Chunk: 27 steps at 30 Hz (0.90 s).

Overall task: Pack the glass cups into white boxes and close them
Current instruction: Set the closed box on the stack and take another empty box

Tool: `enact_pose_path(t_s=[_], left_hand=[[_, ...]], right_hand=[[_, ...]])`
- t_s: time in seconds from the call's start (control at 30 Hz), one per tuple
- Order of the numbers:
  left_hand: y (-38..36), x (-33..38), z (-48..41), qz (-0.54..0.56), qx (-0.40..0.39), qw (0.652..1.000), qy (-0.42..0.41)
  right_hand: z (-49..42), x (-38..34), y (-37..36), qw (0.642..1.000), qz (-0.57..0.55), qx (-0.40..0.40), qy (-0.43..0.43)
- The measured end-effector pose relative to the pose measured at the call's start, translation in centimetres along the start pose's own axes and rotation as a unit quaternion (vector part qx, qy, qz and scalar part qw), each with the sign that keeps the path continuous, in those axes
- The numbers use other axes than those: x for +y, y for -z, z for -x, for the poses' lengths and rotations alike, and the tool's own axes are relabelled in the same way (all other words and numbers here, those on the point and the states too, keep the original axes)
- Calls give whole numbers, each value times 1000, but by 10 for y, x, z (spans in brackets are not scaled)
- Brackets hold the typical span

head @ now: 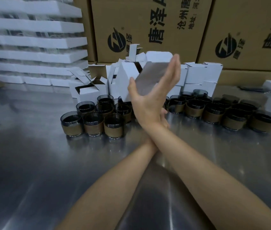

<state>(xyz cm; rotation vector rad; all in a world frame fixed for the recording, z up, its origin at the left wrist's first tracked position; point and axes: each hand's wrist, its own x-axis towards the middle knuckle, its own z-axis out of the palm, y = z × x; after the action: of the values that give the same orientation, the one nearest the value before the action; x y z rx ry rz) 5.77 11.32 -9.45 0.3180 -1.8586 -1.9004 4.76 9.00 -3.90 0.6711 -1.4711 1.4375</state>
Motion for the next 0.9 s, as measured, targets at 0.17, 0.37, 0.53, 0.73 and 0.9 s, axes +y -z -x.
enact_pose_path(t_s=[0.17,0.37,0.53,0.73,0.9], left_hand=[[18,1,-1,-53,113,992,-1],[22,-4,-2,47,144,988,-31],[18,1,2,25,38,997,-66],[14,1,4,30,-68,997,-34],[15,0,5,10,-80,993,-82]], right_hand=[[-2,29,75,990,-60,69,-111],[13,59,146,992,-60,-61,-90],[15,59,146,983,-105,-107,-109],[17,65,144,979,-30,-177,-101],[15,69,142,974,-42,-138,-173]])
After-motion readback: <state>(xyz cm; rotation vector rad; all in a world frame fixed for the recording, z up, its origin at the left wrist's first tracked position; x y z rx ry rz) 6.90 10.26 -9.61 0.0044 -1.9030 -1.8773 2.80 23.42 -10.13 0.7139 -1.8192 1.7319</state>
